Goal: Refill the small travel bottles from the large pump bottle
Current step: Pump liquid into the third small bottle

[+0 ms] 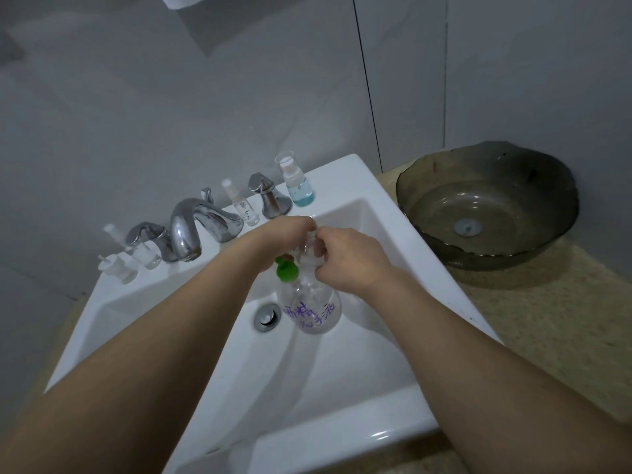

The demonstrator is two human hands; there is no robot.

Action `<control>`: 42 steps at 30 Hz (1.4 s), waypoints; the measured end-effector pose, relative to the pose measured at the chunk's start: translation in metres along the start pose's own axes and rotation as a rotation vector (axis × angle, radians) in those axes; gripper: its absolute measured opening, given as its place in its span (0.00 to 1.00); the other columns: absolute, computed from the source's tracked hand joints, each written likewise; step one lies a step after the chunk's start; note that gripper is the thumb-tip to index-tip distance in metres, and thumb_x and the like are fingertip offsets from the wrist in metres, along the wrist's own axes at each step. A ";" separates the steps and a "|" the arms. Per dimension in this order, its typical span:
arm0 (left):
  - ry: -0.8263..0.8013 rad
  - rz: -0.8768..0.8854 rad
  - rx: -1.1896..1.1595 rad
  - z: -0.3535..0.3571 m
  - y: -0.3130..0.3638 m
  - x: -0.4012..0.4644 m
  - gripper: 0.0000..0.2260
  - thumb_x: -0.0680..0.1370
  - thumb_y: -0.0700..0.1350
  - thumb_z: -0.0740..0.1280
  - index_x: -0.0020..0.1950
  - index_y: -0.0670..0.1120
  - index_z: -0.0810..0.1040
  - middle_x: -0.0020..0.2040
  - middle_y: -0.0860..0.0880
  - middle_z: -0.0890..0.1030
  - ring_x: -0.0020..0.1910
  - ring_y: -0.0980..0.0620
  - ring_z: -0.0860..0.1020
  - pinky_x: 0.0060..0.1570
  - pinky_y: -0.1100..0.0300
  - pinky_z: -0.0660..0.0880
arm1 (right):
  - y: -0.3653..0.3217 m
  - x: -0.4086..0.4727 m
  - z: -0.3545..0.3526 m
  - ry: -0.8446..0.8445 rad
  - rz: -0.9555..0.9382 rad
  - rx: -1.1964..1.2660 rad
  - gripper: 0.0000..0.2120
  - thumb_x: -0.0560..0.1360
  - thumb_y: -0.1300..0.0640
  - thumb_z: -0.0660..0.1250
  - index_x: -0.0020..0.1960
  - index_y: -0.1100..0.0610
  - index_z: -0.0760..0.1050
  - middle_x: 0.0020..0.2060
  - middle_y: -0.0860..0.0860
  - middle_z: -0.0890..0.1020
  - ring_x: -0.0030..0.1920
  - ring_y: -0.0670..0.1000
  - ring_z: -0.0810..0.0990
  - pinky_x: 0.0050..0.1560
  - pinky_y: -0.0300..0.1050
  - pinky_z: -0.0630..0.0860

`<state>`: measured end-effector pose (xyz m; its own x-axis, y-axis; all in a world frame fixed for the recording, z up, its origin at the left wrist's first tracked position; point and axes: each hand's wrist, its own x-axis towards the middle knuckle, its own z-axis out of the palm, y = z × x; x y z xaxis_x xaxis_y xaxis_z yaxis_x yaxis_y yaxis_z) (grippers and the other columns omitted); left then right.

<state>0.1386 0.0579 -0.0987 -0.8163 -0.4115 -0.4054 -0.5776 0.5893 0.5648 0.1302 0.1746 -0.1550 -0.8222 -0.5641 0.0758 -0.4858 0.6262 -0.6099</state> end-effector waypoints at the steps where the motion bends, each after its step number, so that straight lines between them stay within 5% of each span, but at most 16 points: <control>1: 0.005 0.010 0.013 0.000 0.000 0.001 0.10 0.79 0.49 0.60 0.48 0.44 0.76 0.42 0.45 0.78 0.36 0.49 0.71 0.32 0.59 0.64 | 0.000 0.000 0.001 -0.017 0.010 0.010 0.12 0.68 0.58 0.66 0.45 0.46 0.67 0.45 0.47 0.79 0.46 0.52 0.78 0.44 0.45 0.73; 6: 0.007 0.053 0.041 0.004 -0.001 0.001 0.12 0.78 0.48 0.58 0.45 0.43 0.78 0.44 0.42 0.83 0.33 0.48 0.71 0.32 0.59 0.65 | 0.002 0.001 0.001 -0.035 0.030 0.030 0.11 0.68 0.57 0.66 0.48 0.48 0.70 0.45 0.46 0.79 0.46 0.53 0.78 0.43 0.44 0.72; 10: 0.041 0.018 0.000 0.008 -0.006 0.002 0.16 0.81 0.50 0.57 0.38 0.44 0.75 0.35 0.47 0.77 0.30 0.50 0.70 0.30 0.59 0.64 | 0.001 -0.001 -0.001 -0.032 0.009 0.005 0.14 0.68 0.58 0.66 0.46 0.43 0.64 0.46 0.47 0.79 0.47 0.53 0.78 0.45 0.44 0.73; 17: 0.032 -0.020 -0.131 0.018 -0.010 0.004 0.17 0.78 0.54 0.60 0.40 0.44 0.78 0.37 0.45 0.80 0.32 0.47 0.73 0.35 0.58 0.67 | 0.004 -0.002 0.000 -0.041 0.032 -0.072 0.12 0.69 0.58 0.65 0.50 0.46 0.69 0.47 0.49 0.79 0.49 0.55 0.78 0.45 0.44 0.70; 22: -0.028 -0.035 -0.196 0.010 -0.007 -0.004 0.21 0.82 0.53 0.55 0.33 0.45 0.73 0.24 0.52 0.76 0.27 0.53 0.70 0.30 0.60 0.63 | 0.002 -0.001 0.000 -0.047 0.016 -0.067 0.12 0.68 0.58 0.65 0.46 0.47 0.65 0.46 0.49 0.79 0.48 0.55 0.78 0.43 0.44 0.70; 26: 0.006 -0.064 -0.357 -0.007 -0.006 -0.004 0.22 0.80 0.58 0.55 0.42 0.43 0.79 0.43 0.44 0.81 0.39 0.47 0.74 0.42 0.56 0.66 | 0.002 0.000 0.001 -0.029 0.020 0.009 0.09 0.67 0.57 0.66 0.46 0.48 0.71 0.44 0.46 0.78 0.45 0.52 0.77 0.42 0.44 0.71; 31: 0.012 -0.200 -0.317 -0.021 -0.014 0.000 0.25 0.79 0.62 0.55 0.52 0.41 0.77 0.49 0.43 0.79 0.52 0.41 0.76 0.63 0.39 0.68 | 0.003 0.001 0.002 -0.020 -0.006 -0.003 0.11 0.68 0.56 0.67 0.48 0.49 0.72 0.45 0.46 0.78 0.46 0.52 0.76 0.43 0.44 0.71; 34: -0.003 -0.309 -0.231 -0.022 -0.024 0.000 0.24 0.80 0.61 0.53 0.61 0.43 0.72 0.51 0.42 0.78 0.52 0.39 0.77 0.61 0.33 0.67 | 0.003 0.001 0.001 -0.025 -0.009 -0.005 0.11 0.68 0.57 0.67 0.49 0.49 0.72 0.45 0.46 0.78 0.46 0.51 0.76 0.42 0.44 0.70; 42: 0.036 -0.354 -0.228 -0.003 -0.032 0.009 0.16 0.79 0.55 0.54 0.58 0.45 0.70 0.48 0.43 0.75 0.51 0.38 0.74 0.55 0.28 0.70 | 0.006 0.004 0.003 -0.025 -0.002 -0.026 0.11 0.67 0.58 0.66 0.46 0.48 0.70 0.45 0.47 0.79 0.46 0.53 0.77 0.42 0.44 0.70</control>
<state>0.1500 0.0331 -0.1183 -0.5644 -0.5871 -0.5803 -0.8060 0.2399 0.5412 0.1248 0.1749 -0.1609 -0.8139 -0.5782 0.0573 -0.4952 0.6386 -0.5891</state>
